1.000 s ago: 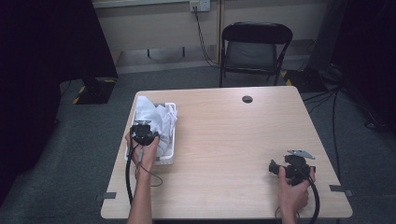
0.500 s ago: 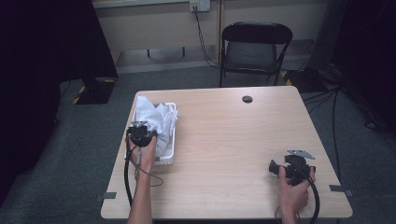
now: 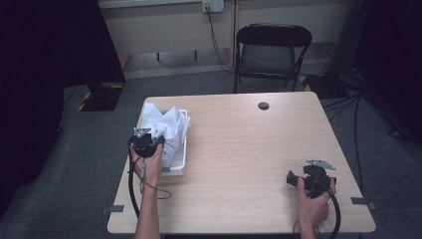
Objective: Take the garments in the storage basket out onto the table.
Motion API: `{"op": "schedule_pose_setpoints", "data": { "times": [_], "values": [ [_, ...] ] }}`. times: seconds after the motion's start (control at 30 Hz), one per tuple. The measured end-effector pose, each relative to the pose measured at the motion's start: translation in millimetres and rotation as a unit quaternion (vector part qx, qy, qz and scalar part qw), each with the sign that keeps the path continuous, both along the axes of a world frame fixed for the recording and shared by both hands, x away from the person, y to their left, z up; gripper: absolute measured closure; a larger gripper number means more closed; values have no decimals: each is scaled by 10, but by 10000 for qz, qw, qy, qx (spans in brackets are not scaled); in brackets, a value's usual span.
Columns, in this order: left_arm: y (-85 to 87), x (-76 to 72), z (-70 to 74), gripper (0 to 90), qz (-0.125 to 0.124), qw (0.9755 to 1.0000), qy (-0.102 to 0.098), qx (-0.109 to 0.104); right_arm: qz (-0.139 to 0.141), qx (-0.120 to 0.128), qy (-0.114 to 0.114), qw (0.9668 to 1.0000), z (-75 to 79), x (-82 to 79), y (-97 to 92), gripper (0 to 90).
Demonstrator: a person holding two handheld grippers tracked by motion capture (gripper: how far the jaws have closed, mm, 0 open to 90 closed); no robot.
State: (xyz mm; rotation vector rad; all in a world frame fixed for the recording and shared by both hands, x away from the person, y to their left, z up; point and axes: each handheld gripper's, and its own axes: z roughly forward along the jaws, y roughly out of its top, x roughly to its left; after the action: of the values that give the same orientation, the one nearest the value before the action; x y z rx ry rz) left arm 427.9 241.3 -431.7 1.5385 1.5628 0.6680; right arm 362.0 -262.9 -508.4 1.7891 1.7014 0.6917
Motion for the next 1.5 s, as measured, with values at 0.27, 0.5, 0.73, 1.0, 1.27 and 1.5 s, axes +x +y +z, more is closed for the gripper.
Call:
{"op": "schedule_pose_setpoints", "data": {
  "times": [0.27, 0.5, 0.73, 1.0, 1.27, 1.5],
  "values": [
    [16, -102, 96, 812, -47, 9997, -230, -116, 0, 1, 1, 10000, 0, 0, 0, 0],
    [20, -184, 187, 813, -85, 9989, -417, -195, 0, 0, 0, 10000, 0, 0, 0, 0],
    [10, -230, 249, 814, -131, 9981, -531, -268, 0, -1, 0, 10000, 0, 0, 0, 0],
    [-15, -299, 387, 814, -195, 9964, -746, -340, 0, -1, 1, 10000, 0, 0, 0, 0],
    [-75, -364, 534, 815, -301, 9946, -920, -367, 0, 0, 0, 10000, 0, 0, 0, 0],
    [-131, -397, 569, 816, -384, 9938, -962, -391, 0, 0, 1, 10000, 0, 0, 0, 0]
  ]
}}
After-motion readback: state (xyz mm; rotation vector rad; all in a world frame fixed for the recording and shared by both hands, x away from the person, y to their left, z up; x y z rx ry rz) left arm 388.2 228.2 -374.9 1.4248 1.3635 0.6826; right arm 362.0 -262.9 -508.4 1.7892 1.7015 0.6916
